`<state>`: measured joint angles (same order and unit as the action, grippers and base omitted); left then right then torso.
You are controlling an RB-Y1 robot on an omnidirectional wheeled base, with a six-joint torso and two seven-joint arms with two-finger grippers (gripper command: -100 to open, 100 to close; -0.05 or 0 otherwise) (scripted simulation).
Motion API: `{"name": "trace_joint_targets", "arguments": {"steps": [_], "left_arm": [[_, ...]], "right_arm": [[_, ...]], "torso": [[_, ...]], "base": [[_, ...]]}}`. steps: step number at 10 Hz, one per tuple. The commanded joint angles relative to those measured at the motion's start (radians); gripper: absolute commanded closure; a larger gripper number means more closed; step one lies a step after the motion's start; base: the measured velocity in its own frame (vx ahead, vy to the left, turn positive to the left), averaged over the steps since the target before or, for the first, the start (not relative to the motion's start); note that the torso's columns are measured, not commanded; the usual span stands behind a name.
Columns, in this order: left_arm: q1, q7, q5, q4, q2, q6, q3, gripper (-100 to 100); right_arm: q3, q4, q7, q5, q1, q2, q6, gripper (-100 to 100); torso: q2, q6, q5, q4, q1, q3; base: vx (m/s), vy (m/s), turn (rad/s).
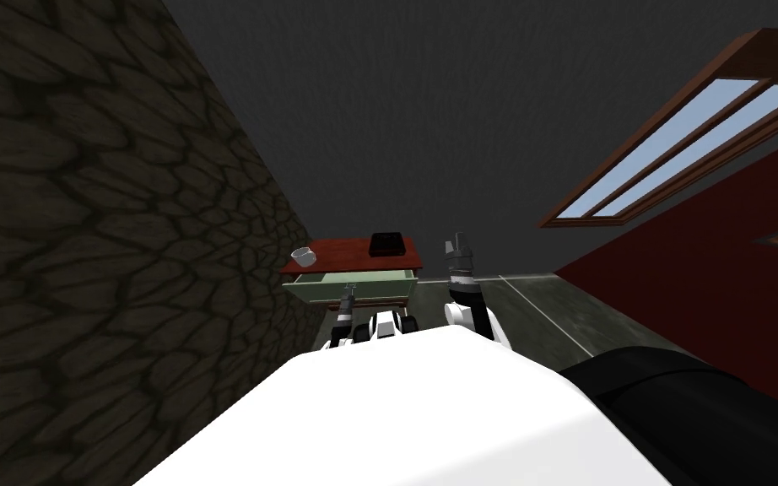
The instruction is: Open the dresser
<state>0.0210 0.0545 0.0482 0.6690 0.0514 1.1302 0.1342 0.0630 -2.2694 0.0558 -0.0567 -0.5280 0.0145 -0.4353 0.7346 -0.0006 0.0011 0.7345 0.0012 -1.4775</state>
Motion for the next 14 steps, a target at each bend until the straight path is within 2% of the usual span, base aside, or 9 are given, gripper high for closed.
{"name": "trace_joint_targets", "arguments": {"steps": [1,5,6,7,8,9,10,12,14], "left_arm": [[0.000,-0.003,-0.002,0.002,0.001,-0.009,0.002,100],[-0.001,-0.007,-0.006,0.015,0.002,-0.017,0.006,100],[0.012,-0.055,-0.007,0.005,0.047,-0.010,-0.026,-100],[0.012,-0.055,-0.007,0.005,0.047,-0.010,-0.026,-100],[0.022,-0.100,-0.007,-0.003,0.093,0.000,-0.058,-100],[0.022,-0.103,-0.007,-0.003,0.093,0.000,-0.058,-100],[0.032,-0.136,-0.008,-0.012,0.128,0.010,-0.091,-100],[0.043,-0.183,-0.009,-0.020,0.174,0.019,-0.124,-100],[0.043,-0.199,-0.009,-0.020,0.183,0.019,-0.124,-100]], "right_arm": [[0.000,0.000,0.000,0.000,0.000,0.000,0.000,0],[0.000,0.000,0.000,0.000,0.000,0.000,0.000,0],[0.000,0.000,0.000,0.000,0.000,0.000,0.000,0],[0.000,0.000,0.000,0.000,0.000,0.000,0.000,0],[0.000,0.000,0.000,0.000,-0.001,0.000,0.000,0],[0.000,0.000,0.000,0.000,0.000,0.000,0.000,0],[0.000,0.000,0.000,0.000,0.000,0.000,0.000,0],[0.000,0.000,0.000,0.000,0.000,0.000,0.000,0],[0.000,0.000,0.000,0.000,0.000,0.000,0.000,0]], "torso": [[-0.004,0.001,-0.001,0.001,-0.001,-0.003],[0.003,-0.001,0.000,0.001,0.001,0.002],[-0.004,0.000,-0.001,0.002,0.000,-0.002],[-0.005,0.001,-0.003,0.002,-0.006,-0.004],[-0.003,0.002,-0.002,0.003,-0.006,-0.002],[0.001,0.002,-0.002,0.003,-0.006,0.000],[0.003,0.001,-0.002,0.004,-0.002,0.002],[0.005,0.000,-0.001,0.004,0.001,0.003],[0.004,0.000,-0.001,0.004,-0.001,0.002]], "base": [[-0.121,0.023,0.029],[-0.185,0.013,0.022],[-0.033,-0.092,-0.160],[-0.018,-0.113,-0.068],[-0.008,-0.138,-0.129],[0.000,-0.129,-0.095],[-0.012,-0.140,-0.165],[-0.015,-0.111,-0.115],[-0.011,-0.082,-0.026]]}}
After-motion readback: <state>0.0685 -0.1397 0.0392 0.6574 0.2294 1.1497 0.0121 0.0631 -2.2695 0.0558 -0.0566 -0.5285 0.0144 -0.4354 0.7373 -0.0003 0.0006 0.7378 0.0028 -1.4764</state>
